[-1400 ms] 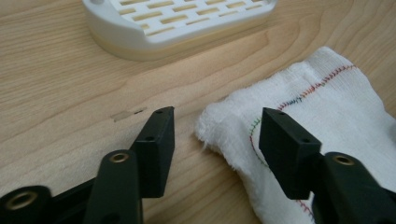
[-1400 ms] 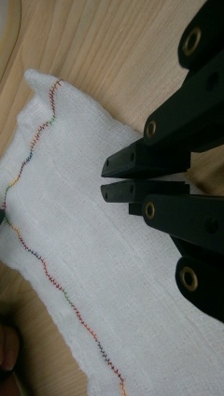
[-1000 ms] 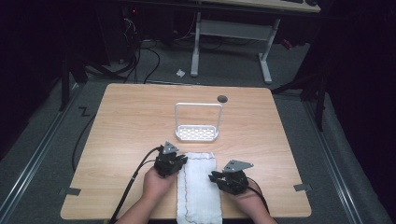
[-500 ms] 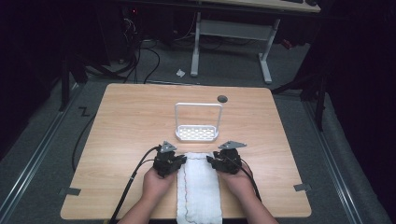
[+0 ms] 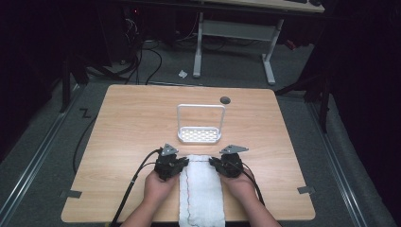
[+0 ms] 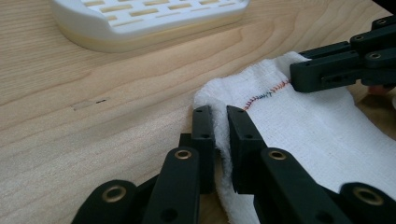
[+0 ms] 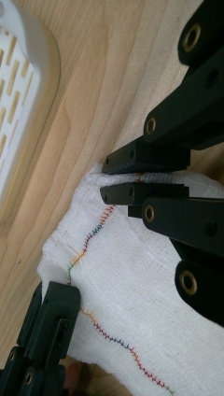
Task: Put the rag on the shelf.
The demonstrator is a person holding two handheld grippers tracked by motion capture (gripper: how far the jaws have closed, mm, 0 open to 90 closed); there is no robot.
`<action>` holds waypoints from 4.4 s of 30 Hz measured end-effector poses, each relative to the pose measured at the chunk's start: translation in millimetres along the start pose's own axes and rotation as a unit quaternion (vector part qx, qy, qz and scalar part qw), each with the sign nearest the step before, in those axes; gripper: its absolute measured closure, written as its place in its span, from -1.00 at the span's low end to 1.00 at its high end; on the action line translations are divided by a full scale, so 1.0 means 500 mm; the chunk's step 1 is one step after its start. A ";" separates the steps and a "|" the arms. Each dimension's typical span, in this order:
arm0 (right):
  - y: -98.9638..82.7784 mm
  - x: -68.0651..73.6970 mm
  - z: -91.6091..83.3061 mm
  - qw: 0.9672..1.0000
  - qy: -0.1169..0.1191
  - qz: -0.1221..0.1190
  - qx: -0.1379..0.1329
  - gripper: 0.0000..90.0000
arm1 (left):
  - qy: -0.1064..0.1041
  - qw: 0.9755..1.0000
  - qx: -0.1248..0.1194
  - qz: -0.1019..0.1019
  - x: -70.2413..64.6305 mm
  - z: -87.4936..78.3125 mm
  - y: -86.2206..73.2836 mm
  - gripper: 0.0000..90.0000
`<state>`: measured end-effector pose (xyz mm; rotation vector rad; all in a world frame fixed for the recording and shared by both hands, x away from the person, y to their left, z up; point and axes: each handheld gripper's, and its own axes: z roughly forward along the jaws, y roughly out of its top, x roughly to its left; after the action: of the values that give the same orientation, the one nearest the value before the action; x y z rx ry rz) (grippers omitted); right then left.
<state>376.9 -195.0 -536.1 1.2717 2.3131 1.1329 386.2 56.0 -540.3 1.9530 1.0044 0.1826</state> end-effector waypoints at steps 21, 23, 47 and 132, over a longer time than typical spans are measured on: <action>0.012 0.026 -0.055 0.997 -0.012 -0.034 -0.063 0.90 | -0.031 0.997 -0.075 -0.005 -0.023 -0.035 0.004 0.84; 0.016 0.030 -0.066 0.997 -0.011 -0.034 -0.075 0.90 | -0.029 0.996 -0.084 -0.001 -0.030 -0.042 0.011 0.84; 0.127 0.051 -0.189 0.977 -0.043 -0.067 -0.200 0.90 | -0.022 0.980 -0.192 0.050 -0.082 -0.158 0.159 0.84; 0.490 -0.103 -0.165 0.961 -0.073 -0.037 -0.263 0.90 | 0.078 0.964 -0.230 0.108 0.047 -0.123 0.513 0.85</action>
<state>506.6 -202.4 -306.7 1.0148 1.7660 1.4429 519.8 46.0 -312.0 1.6289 0.7602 0.6450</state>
